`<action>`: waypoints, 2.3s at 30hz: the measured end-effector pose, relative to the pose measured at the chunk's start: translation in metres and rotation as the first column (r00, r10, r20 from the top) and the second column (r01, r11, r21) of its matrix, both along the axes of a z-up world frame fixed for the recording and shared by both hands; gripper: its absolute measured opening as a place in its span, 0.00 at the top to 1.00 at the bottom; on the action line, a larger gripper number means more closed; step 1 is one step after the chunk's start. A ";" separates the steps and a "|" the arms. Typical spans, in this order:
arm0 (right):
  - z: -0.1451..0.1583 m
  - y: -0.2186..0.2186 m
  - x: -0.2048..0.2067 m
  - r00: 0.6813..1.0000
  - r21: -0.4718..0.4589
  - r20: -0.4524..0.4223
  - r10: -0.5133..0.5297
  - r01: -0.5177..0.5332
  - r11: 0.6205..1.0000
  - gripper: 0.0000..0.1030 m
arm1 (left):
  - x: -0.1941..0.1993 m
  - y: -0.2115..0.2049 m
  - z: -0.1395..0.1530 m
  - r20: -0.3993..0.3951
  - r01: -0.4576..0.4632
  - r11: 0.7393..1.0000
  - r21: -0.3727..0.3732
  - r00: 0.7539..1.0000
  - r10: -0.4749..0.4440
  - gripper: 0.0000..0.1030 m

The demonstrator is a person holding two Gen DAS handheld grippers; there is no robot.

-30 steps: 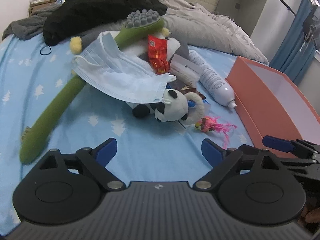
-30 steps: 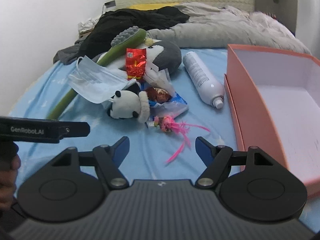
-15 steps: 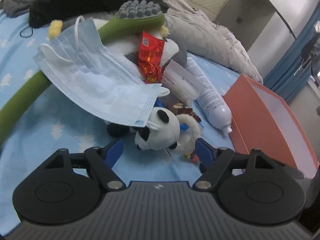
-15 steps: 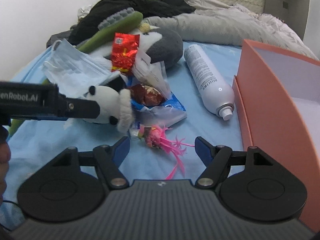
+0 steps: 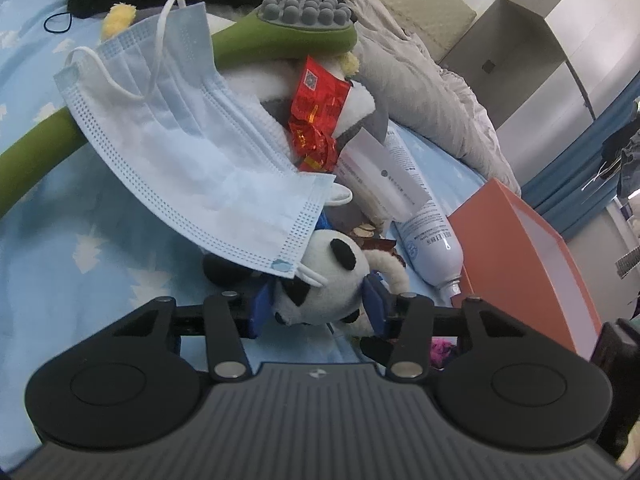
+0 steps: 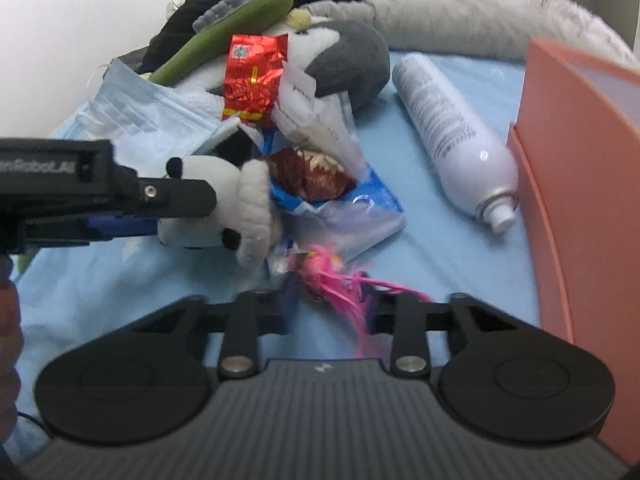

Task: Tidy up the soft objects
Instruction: 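Reach the left tool to the panda plush while the right tool reaches the pink feathered toy, then close the left tool on the panda plush while the right tool grasps the pink feathered toy, then lift the panda with the left tool while the right tool carries the pink toy over the box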

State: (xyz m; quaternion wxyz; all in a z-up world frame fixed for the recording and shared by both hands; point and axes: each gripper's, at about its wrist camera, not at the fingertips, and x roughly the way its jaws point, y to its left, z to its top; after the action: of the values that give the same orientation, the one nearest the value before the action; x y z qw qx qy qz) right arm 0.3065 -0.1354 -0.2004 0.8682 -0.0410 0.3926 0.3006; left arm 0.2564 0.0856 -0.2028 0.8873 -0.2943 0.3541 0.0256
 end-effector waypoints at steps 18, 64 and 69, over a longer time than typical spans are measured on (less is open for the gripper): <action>0.026 -0.013 -0.063 0.999 -0.010 -0.022 -0.039 0.039 0.999 0.76 | -0.085 -0.006 0.017 -0.061 0.125 0.992 -0.007 0.990 -0.125 0.48; 0.027 -0.069 -0.143 0.983 0.003 -0.036 -0.177 0.178 0.984 0.76 | -0.124 -0.048 0.004 -0.206 0.015 1.000 0.001 0.979 -0.014 0.44; 0.038 -0.073 -0.145 0.980 0.025 -0.015 -0.199 0.199 0.980 0.76 | -0.125 -0.055 0.017 -0.185 0.079 0.994 0.078 0.981 -0.064 0.45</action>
State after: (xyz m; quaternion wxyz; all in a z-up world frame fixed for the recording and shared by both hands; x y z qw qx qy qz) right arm 0.1612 -0.2081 -0.1623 0.8920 0.0120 0.3961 0.2176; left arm 0.1316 0.0311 -0.1856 0.8632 -0.2399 0.4428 0.0354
